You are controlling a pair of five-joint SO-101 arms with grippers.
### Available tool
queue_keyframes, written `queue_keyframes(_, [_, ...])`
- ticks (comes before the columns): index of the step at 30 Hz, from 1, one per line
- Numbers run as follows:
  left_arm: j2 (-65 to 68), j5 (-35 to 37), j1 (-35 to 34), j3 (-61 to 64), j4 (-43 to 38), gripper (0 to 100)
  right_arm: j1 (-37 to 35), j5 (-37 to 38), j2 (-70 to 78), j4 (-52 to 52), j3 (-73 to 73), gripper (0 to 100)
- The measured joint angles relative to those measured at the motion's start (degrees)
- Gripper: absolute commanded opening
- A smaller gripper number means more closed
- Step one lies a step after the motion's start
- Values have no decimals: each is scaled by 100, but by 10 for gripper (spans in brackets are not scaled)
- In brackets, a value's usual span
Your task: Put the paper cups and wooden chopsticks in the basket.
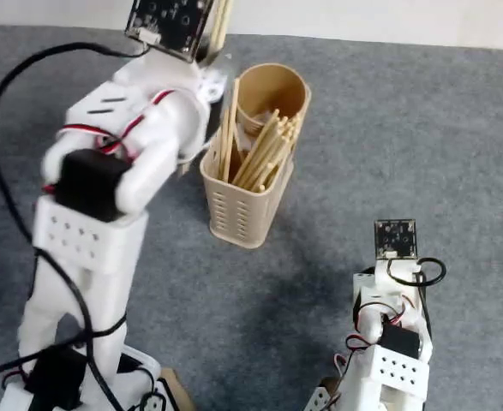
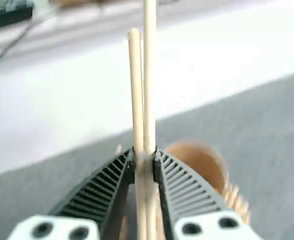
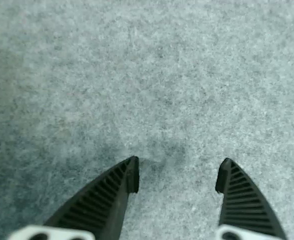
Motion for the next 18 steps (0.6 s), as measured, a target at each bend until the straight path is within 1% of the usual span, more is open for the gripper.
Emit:
queue_keyframes(2, [0,53,176,185,-519,5,0,0,0,0,0,260])
queue_keyframes(3, [0,53,290,229,-642,5,0,0,0,0,0,260])
queue_keyframes(6, [0,53,571,422,-818,5,0,0,0,0,0,260])
queue_keyframes(13, [-9,53,589,967,-1002,8,0,0,0,0,0,260])
queue_keyframes(15, [-9,70,615,1037,-1002,34,0,0,0,0,0,260])
queue_keyframes(18, [-9,88,615,1037,-1002,127,0,0,0,0,0,260])
